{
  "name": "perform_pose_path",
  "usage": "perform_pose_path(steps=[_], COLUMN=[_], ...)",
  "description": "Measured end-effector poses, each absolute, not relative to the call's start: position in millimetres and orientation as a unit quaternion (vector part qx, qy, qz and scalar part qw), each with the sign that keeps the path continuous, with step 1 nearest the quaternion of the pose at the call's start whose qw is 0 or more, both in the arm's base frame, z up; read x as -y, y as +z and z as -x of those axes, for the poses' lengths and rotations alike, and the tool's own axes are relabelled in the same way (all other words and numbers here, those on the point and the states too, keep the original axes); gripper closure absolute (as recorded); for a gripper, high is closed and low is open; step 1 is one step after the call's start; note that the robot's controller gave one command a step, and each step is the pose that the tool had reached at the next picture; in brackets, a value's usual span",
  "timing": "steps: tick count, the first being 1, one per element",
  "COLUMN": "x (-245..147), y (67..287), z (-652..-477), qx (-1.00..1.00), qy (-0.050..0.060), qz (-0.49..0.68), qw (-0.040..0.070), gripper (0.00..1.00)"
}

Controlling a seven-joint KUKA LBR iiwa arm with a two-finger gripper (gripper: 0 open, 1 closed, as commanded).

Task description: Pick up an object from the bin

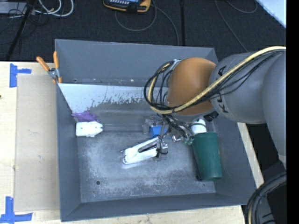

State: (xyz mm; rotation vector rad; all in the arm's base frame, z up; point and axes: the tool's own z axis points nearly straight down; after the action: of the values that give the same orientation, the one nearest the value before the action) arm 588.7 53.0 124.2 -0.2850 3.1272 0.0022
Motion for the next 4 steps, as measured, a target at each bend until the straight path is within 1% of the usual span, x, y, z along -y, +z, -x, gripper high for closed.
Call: perform_pose_path(steps=[1,2,4], x=[-54,-51,-51], y=[91,71,74], z=[-580.3,-581.3,-580.8], qx=[-0.996,-0.982,-0.982], qy=[0.000,0.001,0.001], qz=[0.094,0.191,0.191], qw=[-0.001,0.002,0.002], gripper=[0.00,1.00,1.00])
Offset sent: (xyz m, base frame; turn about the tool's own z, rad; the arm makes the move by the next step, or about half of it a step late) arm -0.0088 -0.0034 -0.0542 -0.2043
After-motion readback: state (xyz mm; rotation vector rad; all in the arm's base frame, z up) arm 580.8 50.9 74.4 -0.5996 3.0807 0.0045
